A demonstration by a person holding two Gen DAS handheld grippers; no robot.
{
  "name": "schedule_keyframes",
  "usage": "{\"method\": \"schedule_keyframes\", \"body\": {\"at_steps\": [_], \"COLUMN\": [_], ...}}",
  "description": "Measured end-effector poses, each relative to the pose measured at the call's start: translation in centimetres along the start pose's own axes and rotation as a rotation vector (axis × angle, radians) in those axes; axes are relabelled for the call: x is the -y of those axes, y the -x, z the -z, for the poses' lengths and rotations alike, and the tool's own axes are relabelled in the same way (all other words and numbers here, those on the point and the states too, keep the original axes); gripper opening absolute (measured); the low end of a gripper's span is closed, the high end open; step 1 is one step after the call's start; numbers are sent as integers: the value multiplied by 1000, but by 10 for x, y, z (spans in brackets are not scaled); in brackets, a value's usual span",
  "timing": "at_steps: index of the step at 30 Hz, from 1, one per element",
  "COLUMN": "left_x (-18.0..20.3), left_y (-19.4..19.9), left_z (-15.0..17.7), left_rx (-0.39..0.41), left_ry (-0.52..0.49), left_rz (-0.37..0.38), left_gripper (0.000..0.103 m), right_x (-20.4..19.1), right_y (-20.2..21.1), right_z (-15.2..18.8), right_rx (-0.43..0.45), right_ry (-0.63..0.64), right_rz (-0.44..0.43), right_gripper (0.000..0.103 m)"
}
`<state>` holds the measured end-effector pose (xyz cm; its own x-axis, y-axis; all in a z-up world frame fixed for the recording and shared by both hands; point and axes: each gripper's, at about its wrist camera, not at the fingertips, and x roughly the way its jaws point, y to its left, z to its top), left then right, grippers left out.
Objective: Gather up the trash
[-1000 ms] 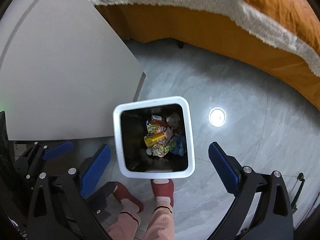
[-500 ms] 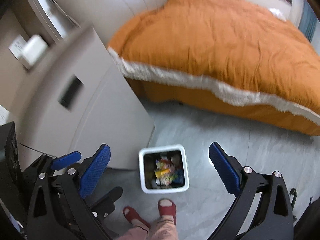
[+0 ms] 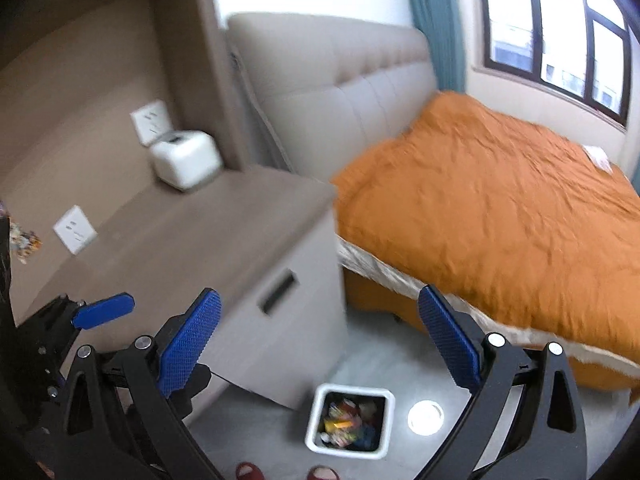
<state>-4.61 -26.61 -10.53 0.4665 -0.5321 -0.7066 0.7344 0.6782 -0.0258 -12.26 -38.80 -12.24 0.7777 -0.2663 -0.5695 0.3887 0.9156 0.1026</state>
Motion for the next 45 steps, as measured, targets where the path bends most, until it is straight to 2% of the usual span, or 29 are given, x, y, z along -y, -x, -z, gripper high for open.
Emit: {"method": "schedule_keyframes", "body": {"at_steps": [7, 11, 15, 17, 19, 27, 31, 40, 45], "left_x": [-76, -124, -161, -174, -185, -218, -225, -229, -232], "left_y": [35, 75, 111, 132, 153, 190, 190, 185, 180], "left_z": [11, 10, 9, 7, 6, 4, 2, -2, -5], "left_rx": [-6, 74, 123, 131, 149, 193, 176, 176, 174], "left_ry": [191, 309, 369, 375, 376, 450, 454, 467, 481], "left_rz": [-164, -258, -355, -439, -489, -524, -570, -599, -552], "left_gripper": [98, 98, 98, 98, 98, 98, 98, 98, 98], "right_x": [-80, -120, -162, -176, -190, -221, -228, -235, -232], "right_y": [0, -5, 2, 3, 5, 18, 15, 14, 9], "right_z": [-33, -45, -57, -61, -67, -80, -79, -77, -77], "right_rx": [50, 27, 74, 86, 94, 145, 135, 143, 132], "right_ry": [160, 201, 225, 215, 202, 211, 218, 233, 220], "right_rz": [-135, -196, -248, -275, -307, -337, -326, -291, -275], "right_gripper": [98, 98, 98, 98, 98, 98, 98, 98, 98]}}
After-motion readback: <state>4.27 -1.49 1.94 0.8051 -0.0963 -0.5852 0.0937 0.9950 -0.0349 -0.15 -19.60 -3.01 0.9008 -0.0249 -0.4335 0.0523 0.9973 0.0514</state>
